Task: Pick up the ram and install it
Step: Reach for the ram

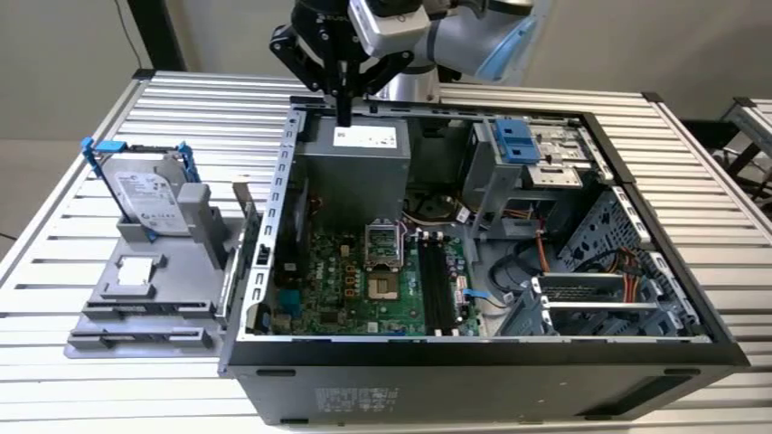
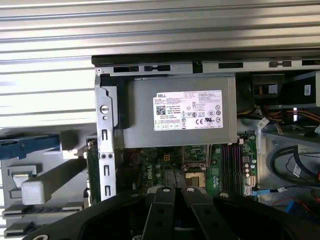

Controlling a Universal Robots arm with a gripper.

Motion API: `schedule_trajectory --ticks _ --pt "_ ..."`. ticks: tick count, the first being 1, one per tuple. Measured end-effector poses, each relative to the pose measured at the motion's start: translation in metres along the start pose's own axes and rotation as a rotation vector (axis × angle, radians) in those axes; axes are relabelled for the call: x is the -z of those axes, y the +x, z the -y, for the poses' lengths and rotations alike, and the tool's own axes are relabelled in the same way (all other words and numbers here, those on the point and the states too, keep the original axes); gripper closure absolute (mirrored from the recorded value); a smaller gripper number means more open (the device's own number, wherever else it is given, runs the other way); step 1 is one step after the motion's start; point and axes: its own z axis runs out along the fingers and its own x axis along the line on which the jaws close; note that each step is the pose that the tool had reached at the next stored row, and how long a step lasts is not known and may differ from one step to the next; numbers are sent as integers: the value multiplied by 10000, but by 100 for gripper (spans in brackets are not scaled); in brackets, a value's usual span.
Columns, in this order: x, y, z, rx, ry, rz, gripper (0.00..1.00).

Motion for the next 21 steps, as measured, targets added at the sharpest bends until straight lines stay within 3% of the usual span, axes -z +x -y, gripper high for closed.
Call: schedule_trajectory --ticks 21 --pt "9 391 27 12 0 -1 100"
